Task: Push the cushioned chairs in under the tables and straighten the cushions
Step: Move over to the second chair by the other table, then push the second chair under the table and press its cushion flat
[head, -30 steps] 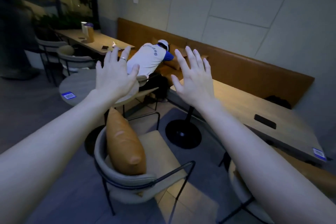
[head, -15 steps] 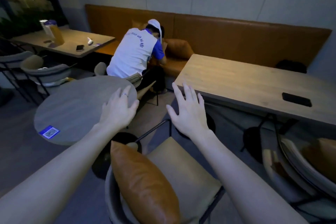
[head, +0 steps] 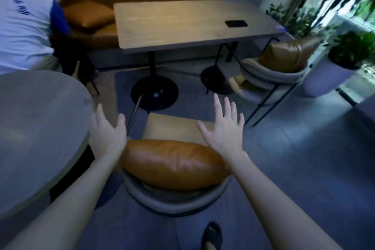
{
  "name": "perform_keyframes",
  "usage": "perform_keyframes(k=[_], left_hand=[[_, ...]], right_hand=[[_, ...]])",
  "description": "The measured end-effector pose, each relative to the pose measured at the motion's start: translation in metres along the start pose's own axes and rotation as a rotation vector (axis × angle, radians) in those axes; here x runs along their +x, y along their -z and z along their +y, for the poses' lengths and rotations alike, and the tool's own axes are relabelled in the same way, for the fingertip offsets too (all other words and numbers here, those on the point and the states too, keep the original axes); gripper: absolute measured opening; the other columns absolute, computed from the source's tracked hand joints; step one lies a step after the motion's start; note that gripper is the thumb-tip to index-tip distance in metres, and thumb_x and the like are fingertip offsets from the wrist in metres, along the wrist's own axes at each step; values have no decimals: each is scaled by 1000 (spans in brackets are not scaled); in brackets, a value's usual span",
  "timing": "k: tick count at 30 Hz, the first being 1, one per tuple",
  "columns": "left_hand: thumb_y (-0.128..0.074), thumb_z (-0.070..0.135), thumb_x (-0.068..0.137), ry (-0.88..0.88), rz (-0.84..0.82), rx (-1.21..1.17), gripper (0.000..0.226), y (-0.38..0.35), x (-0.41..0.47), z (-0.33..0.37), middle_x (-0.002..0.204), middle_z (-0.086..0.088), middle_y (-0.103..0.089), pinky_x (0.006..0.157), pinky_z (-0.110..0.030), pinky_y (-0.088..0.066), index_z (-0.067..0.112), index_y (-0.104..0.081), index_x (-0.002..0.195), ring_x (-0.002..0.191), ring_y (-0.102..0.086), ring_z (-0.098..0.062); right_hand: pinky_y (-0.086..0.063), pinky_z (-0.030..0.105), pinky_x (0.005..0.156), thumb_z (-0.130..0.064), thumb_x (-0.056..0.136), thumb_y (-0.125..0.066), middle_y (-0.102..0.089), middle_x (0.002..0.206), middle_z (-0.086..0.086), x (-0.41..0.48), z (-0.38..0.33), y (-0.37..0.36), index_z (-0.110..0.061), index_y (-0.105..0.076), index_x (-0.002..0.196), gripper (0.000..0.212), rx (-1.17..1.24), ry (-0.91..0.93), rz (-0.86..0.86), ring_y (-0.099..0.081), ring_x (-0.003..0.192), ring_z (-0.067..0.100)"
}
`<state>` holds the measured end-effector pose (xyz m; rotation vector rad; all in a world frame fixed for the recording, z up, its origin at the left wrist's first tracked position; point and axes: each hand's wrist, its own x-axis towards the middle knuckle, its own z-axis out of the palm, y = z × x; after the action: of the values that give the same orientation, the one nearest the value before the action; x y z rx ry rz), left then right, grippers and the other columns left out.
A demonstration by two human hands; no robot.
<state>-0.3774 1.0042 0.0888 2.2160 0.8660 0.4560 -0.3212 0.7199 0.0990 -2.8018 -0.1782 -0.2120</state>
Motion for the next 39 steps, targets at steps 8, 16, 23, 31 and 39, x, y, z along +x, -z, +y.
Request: perform_keyframes(k=[8,16,23,31,39], left_hand=[[-66,62,82,447,-210,-258,101,-19,-62,-79,162,-9,-33,111,-55,-36,28,-12,160,141,-39,-39],[-72,81,54,538,-612,-544,115,-22,-57,-105,149,1,-51,106,-59,-44,38,-35,153,132,-51,-32],[-93,29,57,473,-838,-650,106,-31,-39,-145,133,4,-64,87,-49,-56,38,-41,149,120,-61,-26],[-89,8,67,315,-721,-302,109,-55,-32,-157,126,4,-55,94,-32,-43,29,-30,156,120,-54,-24],[-85,-2,63,240,-647,-235,103,-70,-35,-157,153,-11,-43,114,-50,-36,17,-36,151,139,-41,-33]], right_hand=[[-21,65,119,-72,77,-67,-12,173,12,-116,36,-42,-36,3,164,117,330,-659,30,-19,157,35],[-23,50,125,-65,78,-78,-17,173,0,-153,23,-96,-32,5,164,124,1185,-1011,40,-23,156,25],[-37,53,113,4,74,-67,-35,163,5,-161,28,-121,-32,1,165,119,1314,-1102,-37,-43,135,32],[-46,63,106,7,73,-62,-40,158,15,-154,26,-139,-41,-7,163,116,1113,-1122,8,-47,134,46],[-57,62,91,7,80,-55,-56,138,19,-148,36,-149,-39,-9,162,106,1006,-1067,25,-62,108,43]])
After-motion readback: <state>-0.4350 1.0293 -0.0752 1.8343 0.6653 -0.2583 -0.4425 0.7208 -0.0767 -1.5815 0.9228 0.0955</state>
